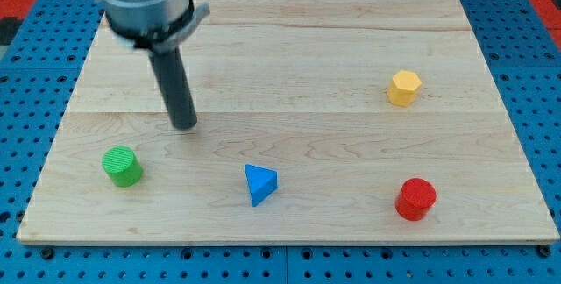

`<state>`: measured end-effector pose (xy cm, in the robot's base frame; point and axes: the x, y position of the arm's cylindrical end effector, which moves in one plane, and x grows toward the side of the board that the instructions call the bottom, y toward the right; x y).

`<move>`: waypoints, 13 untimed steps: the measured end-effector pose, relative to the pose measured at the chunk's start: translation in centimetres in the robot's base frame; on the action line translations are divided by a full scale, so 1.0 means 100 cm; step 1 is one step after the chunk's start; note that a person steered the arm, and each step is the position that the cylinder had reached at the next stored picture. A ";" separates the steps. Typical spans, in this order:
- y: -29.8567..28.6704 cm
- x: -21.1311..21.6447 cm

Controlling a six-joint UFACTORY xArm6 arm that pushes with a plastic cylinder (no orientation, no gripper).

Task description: Slide the green circle into the yellow heart

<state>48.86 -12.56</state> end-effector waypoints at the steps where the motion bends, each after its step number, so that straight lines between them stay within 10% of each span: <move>1: -0.003 0.063; 4: -0.106 0.063; 10: -0.148 -0.089; 13: -0.115 -0.044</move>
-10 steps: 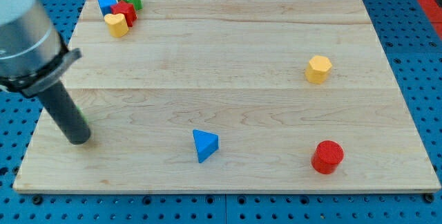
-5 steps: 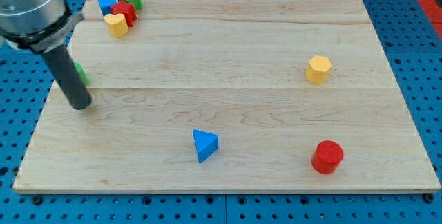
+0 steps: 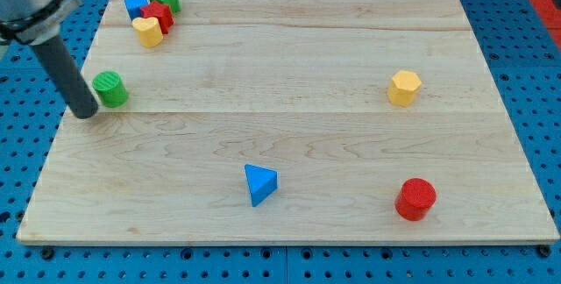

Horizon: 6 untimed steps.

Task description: Slide the green circle into the yellow heart

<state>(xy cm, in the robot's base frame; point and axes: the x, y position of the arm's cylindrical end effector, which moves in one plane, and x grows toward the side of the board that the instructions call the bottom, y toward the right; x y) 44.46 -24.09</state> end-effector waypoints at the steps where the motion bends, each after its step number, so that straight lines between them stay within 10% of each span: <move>1: 0.032 -0.021; 6: 0.002 -0.090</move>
<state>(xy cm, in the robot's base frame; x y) 35.48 -23.92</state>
